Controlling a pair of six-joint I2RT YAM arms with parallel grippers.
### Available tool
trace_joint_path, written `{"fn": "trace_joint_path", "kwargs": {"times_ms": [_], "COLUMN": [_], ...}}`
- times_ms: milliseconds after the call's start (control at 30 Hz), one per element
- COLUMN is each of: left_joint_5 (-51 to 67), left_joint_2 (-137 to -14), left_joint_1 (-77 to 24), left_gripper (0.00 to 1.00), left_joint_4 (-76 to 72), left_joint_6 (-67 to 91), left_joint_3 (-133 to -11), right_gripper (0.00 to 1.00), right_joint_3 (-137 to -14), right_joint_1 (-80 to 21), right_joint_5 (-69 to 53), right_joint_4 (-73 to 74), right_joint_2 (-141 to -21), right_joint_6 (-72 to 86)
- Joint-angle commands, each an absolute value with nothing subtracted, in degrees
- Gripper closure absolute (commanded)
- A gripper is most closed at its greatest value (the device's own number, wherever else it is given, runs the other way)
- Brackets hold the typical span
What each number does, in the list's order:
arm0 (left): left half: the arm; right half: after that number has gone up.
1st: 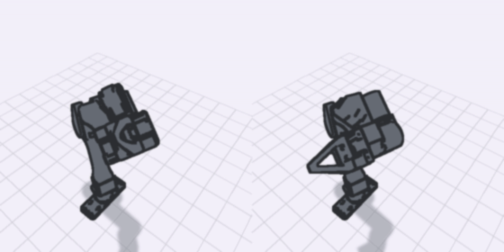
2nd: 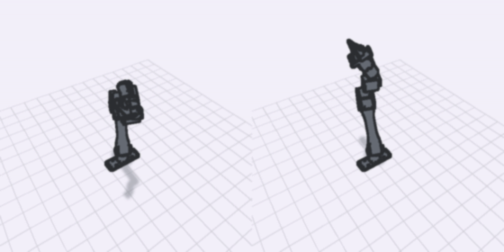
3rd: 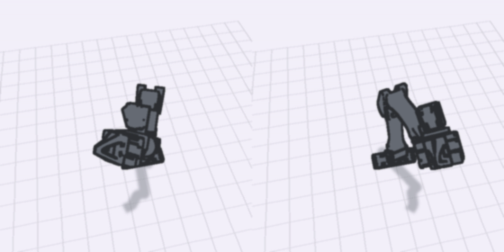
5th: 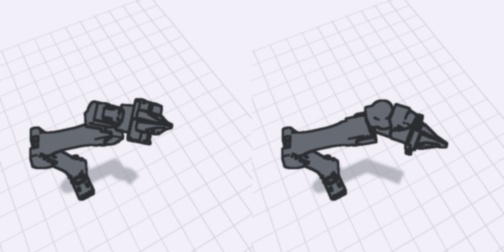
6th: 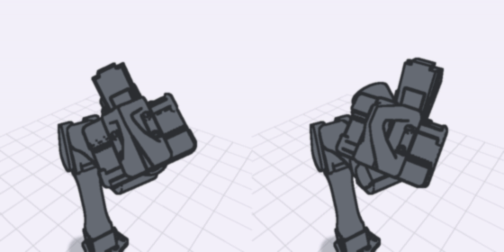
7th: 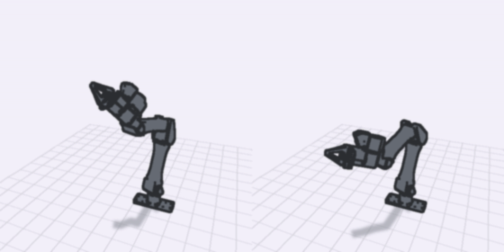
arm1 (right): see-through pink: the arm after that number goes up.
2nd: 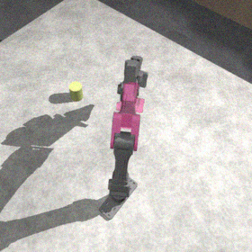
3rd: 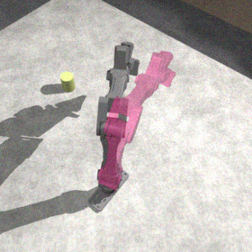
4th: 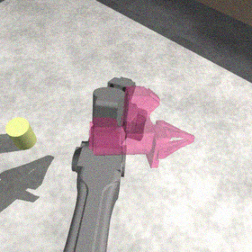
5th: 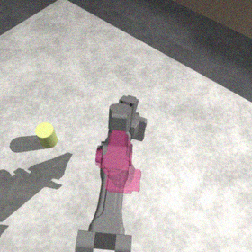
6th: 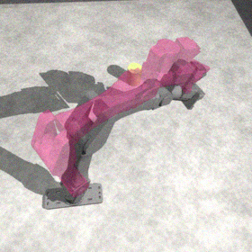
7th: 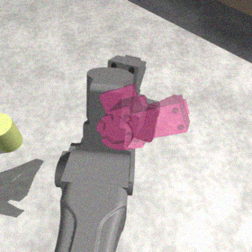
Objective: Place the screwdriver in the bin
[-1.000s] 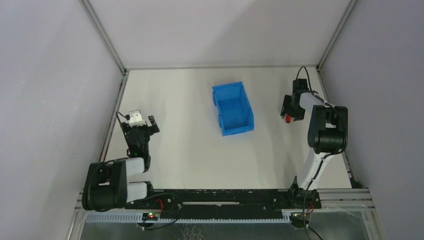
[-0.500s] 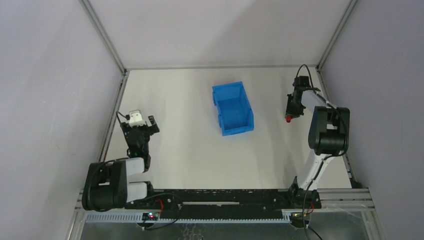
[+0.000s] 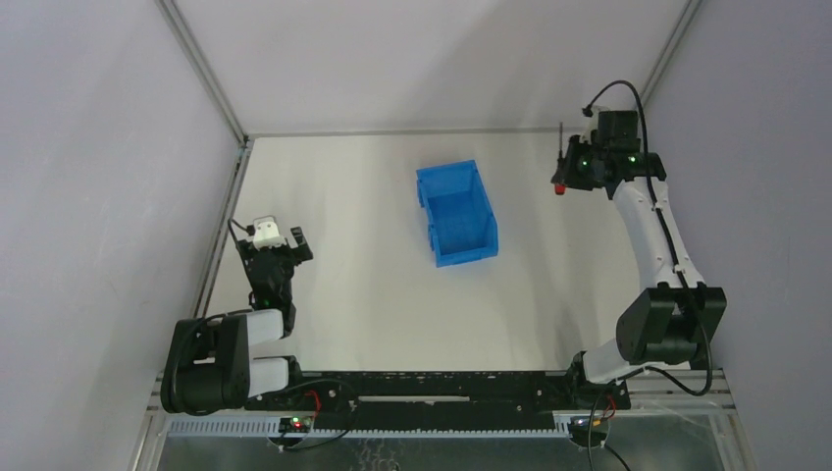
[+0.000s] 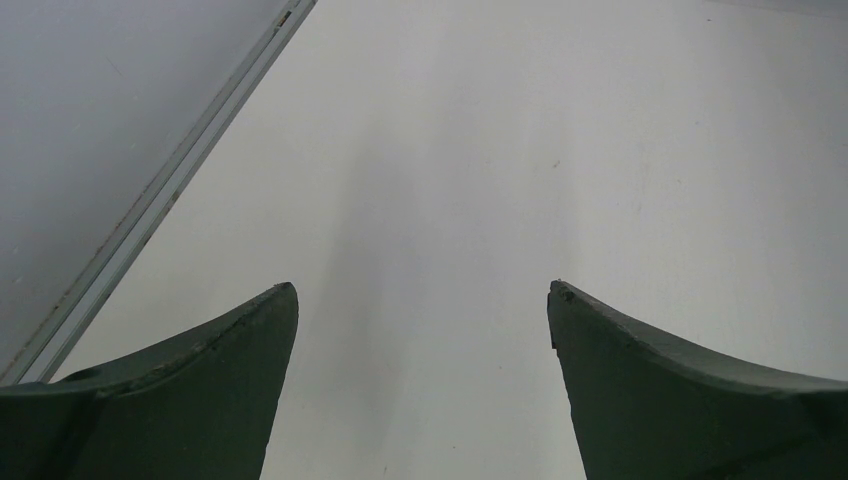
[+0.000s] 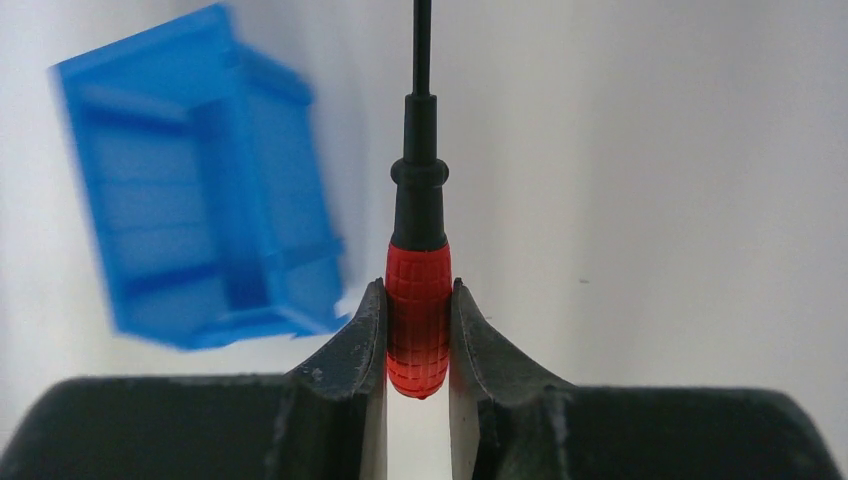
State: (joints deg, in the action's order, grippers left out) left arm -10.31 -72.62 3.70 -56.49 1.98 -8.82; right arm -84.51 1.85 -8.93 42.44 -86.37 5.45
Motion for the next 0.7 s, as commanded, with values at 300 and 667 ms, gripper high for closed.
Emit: {"fn": "trace_joint_path", "kwargs": {"times_ms": [300,667], "left_joint_5": [-10.31,-10.33], "left_joint_2": [-72.07,-72.07], "left_joint_1": [3.59,3.6], "left_gripper": [0.0,0.0], "left_joint_4": [-60.29,-60.29], "left_joint_6": [1.67,1.67], "left_joint_3": [-11.01,-11.04], "right_gripper": [0.88,0.83], "right_joint_3": [-92.15,-88.38], "right_joint_1": [-21.79,-31.71], "right_joint_5": [-16.1,1.91], "right_joint_4": [40.81,31.26], "right_joint_2": [-87.36,-98.55], "right_joint_6": [8.22,11.97]}}
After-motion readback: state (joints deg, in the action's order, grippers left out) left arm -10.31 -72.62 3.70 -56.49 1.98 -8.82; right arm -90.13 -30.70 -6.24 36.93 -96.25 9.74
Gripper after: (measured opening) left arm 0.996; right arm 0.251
